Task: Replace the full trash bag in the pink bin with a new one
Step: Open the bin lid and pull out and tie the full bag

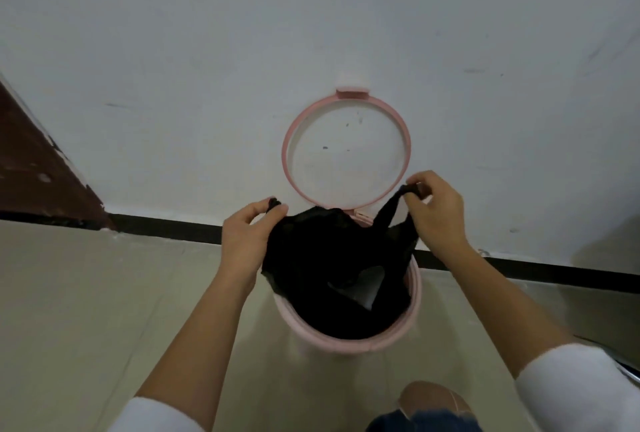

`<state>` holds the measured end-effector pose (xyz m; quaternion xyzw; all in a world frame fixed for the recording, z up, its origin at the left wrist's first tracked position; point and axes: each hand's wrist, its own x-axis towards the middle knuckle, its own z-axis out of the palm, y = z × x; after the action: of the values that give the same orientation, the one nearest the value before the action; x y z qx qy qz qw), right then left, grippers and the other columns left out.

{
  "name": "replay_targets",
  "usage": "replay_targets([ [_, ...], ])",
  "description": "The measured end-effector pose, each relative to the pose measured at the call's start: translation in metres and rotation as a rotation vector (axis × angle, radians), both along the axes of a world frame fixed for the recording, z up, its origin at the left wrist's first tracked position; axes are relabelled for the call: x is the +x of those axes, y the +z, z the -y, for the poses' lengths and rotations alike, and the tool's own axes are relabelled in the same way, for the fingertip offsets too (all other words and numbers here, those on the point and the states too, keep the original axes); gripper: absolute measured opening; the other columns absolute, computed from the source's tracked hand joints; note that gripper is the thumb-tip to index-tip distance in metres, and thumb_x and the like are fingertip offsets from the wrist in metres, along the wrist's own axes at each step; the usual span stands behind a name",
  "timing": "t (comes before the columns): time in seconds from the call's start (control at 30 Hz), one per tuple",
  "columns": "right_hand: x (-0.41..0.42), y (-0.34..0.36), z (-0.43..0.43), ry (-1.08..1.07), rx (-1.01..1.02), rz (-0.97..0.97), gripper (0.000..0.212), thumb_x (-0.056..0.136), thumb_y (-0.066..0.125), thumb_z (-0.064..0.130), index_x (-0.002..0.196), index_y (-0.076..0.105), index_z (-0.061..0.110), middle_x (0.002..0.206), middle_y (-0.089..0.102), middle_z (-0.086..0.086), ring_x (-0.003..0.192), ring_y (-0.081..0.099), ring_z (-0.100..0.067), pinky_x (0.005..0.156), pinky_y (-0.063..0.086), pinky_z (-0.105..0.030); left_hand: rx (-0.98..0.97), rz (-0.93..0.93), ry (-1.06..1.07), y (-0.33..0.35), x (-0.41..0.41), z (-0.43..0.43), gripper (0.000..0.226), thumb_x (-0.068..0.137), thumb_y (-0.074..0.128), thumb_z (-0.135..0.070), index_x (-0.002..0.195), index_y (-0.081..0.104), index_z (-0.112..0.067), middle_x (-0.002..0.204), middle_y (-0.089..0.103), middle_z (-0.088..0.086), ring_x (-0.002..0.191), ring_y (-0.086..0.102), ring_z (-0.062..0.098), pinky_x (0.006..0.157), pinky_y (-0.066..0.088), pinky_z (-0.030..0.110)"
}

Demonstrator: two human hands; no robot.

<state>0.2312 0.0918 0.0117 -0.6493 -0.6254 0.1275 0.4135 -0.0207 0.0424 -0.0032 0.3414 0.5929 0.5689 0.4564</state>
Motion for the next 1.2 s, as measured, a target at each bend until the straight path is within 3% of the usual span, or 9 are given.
replay_targets([
  [0.2,-0.008,0.009,0.041,0.189,-0.043,0.058,0.009,0.078,0.067,0.004,0.084,0.065,0.011,0.08,0.06,-0.002,0.068,0.052,-0.009,0.065,0.04,-0.014,0.153,0.135,-0.399,0.008,0.026,0.005,0.034,0.08,0.07,-0.01,0.109,0.065,-0.026,0.098,0.074,-0.001,0.093,0.069,0.011,0.081,0.052,0.02],
  [0.3,-0.012,0.022,0.046,0.208,-0.11,-0.012,0.017,0.075,0.069,0.002,0.077,0.061,0.017,0.07,0.063,-0.006,0.064,0.055,-0.017,0.061,0.046,-0.025,0.123,-0.268,-0.614,-0.006,0.04,0.006,0.072,0.074,0.078,-0.026,0.13,0.039,-0.049,0.115,0.064,-0.008,0.106,0.062,0.009,0.089,0.048,0.019],
  [0.4,-0.026,0.032,0.057,0.376,-0.15,0.053,0.02,0.074,0.07,0.001,0.072,0.061,0.02,0.069,0.066,-0.001,0.066,0.063,-0.018,0.066,0.054,-0.029,0.168,-0.609,-0.694,-0.016,0.063,0.014,0.091,0.071,0.076,-0.04,0.143,0.02,-0.037,0.125,0.05,-0.019,0.112,0.053,0.004,0.094,0.044,0.018],
  [0.57,-0.031,0.034,0.062,0.504,-0.239,-0.067,0.011,0.078,0.069,0.003,0.084,0.072,0.012,0.078,0.072,0.002,0.074,0.067,-0.008,0.073,0.055,-0.021,0.155,-0.708,-0.574,-0.029,0.076,0.014,0.03,0.098,0.039,-0.029,0.124,0.04,-0.015,0.092,0.068,0.003,0.079,0.066,0.025,0.071,0.053,0.045],
  [0.7,-0.017,0.024,0.047,0.318,-0.271,-0.056,0.029,0.079,0.061,0.0,0.102,0.07,0.016,0.095,0.069,0.003,0.087,0.064,-0.014,0.07,0.046,-0.019,0.137,-0.682,-0.594,-0.026,0.073,0.012,0.026,0.1,0.033,-0.032,0.121,0.046,-0.022,0.07,0.057,-0.011,0.064,0.057,0.008,0.055,0.04,0.021],
  [0.87,-0.027,0.007,0.048,0.407,-0.314,-0.077,0.013,0.078,0.07,0.009,0.085,0.075,0.019,0.072,0.071,0.004,0.061,0.06,-0.003,0.059,0.045,-0.013,0.072,-0.518,-0.623,-0.021,0.066,0.01,0.046,0.098,0.029,-0.048,0.106,0.062,-0.016,0.086,0.071,0.005,0.081,0.066,0.02,0.078,0.052,0.036],
  [0.97,-0.025,0.009,0.047,0.358,-0.308,-0.216,0.01,0.076,0.071,0.003,0.073,0.076,0.012,0.065,0.071,-0.006,0.057,0.059,-0.008,0.058,0.048,-0.02,-0.026,-0.327,-0.54,-0.012,0.056,0.003,0.04,0.097,0.042,-0.04,0.082,0.068,-0.014,0.068,0.067,0.002,0.066,0.063,0.015,0.071,0.048,0.027],
  [1.07,-0.019,0.014,0.051,0.554,-0.611,-0.37,0.01,0.074,0.072,-0.003,0.075,0.076,0.007,0.07,0.072,-0.012,0.067,0.064,-0.019,0.069,0.054,-0.025,-0.06,-0.159,-0.609,-0.007,0.039,-0.002,0.016,0.088,0.064,-0.02,0.093,0.076,-0.012,0.079,0.075,0.006,0.073,0.068,0.012,0.072,0.053,0.016],
  [1.2,-0.015,0.005,0.047,0.612,-0.83,-0.146,0.024,0.075,0.062,-0.008,0.088,0.077,0.006,0.073,0.077,-0.002,0.073,0.069,-0.011,0.077,0.057,-0.026,-0.029,-0.443,-0.67,-0.008,0.028,-0.005,0.015,0.072,0.079,-0.015,0.086,0.079,-0.02,0.075,0.075,-0.006,0.072,0.068,-0.002,0.073,0.052,0.009],
])
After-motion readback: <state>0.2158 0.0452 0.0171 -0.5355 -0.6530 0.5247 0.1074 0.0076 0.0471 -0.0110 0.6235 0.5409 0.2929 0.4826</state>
